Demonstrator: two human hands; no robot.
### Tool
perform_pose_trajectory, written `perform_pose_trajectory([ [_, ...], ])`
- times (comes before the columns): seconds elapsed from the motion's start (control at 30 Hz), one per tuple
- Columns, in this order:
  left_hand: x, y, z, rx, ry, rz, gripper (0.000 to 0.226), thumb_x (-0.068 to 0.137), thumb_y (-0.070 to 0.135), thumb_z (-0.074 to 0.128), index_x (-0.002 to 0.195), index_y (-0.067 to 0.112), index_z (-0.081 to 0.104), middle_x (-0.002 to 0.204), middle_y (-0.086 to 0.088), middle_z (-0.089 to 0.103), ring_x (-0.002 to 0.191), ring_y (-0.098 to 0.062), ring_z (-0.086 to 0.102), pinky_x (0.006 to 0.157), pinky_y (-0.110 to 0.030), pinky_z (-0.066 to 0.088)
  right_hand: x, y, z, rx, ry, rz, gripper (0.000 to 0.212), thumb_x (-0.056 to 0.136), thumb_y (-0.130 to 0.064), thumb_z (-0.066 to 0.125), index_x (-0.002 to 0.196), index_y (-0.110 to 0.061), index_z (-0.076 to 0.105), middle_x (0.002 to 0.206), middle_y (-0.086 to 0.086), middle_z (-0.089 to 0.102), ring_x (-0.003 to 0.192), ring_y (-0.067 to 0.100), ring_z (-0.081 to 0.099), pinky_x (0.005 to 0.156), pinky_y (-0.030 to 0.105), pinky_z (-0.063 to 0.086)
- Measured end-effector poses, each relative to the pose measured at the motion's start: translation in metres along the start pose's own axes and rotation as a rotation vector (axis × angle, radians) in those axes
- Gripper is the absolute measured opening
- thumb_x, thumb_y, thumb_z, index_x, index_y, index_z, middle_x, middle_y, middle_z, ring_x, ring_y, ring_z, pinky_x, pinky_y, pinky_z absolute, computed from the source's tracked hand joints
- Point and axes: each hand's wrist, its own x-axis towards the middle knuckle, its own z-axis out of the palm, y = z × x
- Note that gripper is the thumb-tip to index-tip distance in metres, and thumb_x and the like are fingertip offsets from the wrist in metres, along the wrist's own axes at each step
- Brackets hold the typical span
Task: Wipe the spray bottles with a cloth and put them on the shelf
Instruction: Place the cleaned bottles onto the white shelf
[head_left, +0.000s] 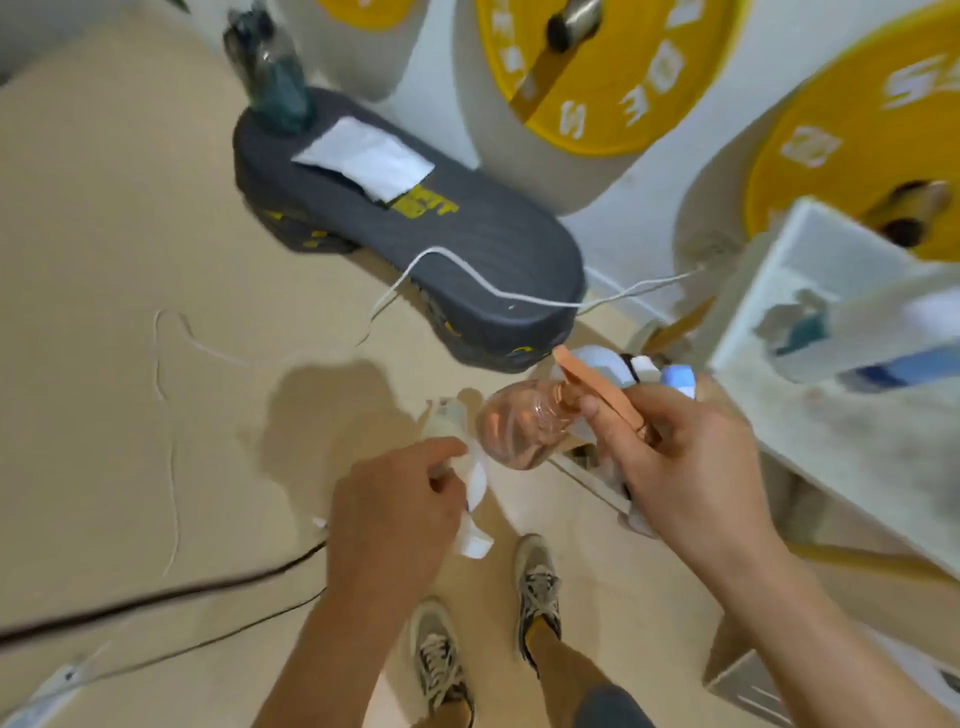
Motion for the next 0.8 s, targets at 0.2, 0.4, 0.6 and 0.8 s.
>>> perform_pose_trajectory([
  [0.2, -0.047, 0.093, -0.091, 0.077, -0.009, 0.32, 0.029, 0.081, 0.027, 0.063, 0.094, 0.051, 0.069, 0.072, 0.01, 0.071, 0.071, -0.016, 0.062, 0.067, -0.026, 0.047, -0.015, -0.043, -0.147, -0.097, 0.17, 0.049, 0.054, 0.082, -0.069, 0.047, 0.06, -0.023, 0.064, 0.046, -0.005, 0.045, 0.054, 0.011, 0.046, 0.048, 0.031, 0.03],
  [0.4, -0.075, 0.183, -0.107, 0.107, -0.02, 0.655, 0.029, 0.08, 0.042, 0.047, 0.108, 0.051, 0.049, 0.069, 0.011, 0.067, 0.069, -0.011, 0.06, 0.07, -0.031, 0.05, -0.036, -0.022, -0.239, -0.224, 0.154, 0.189, 0.049, 0.08, -0.066, 0.052, 0.06, -0.023, 0.064, 0.051, -0.001, 0.052, 0.057, 0.019, 0.051, 0.051, 0.037, 0.039],
  [0.6, -0.077, 0.269, -0.045, 0.184, -0.249, 0.69, 0.02, 0.096, 0.038, 0.051, 0.106, 0.039, 0.068, 0.077, 0.008, 0.07, 0.08, -0.01, 0.063, 0.076, -0.029, 0.048, -0.051, 0.055, -0.294, -0.335, 0.205, 0.352, 0.053, 0.085, -0.066, 0.05, 0.059, -0.021, 0.061, 0.048, -0.002, 0.05, 0.054, 0.018, 0.048, 0.048, 0.031, 0.03],
  [0.8, -0.055, 0.315, 0.038, 0.238, -0.363, 0.719, 0.022, 0.099, 0.034, 0.049, 0.109, 0.034, 0.069, 0.087, 0.006, 0.072, 0.084, -0.014, 0.063, 0.073, -0.029, 0.049, -0.036, 0.133, -0.304, -0.358, 0.228, 0.425, 0.055, 0.091, -0.062, 0.047, 0.06, -0.019, 0.061, 0.051, -0.002, 0.049, 0.06, 0.026, 0.051, 0.047, 0.031, 0.029],
])
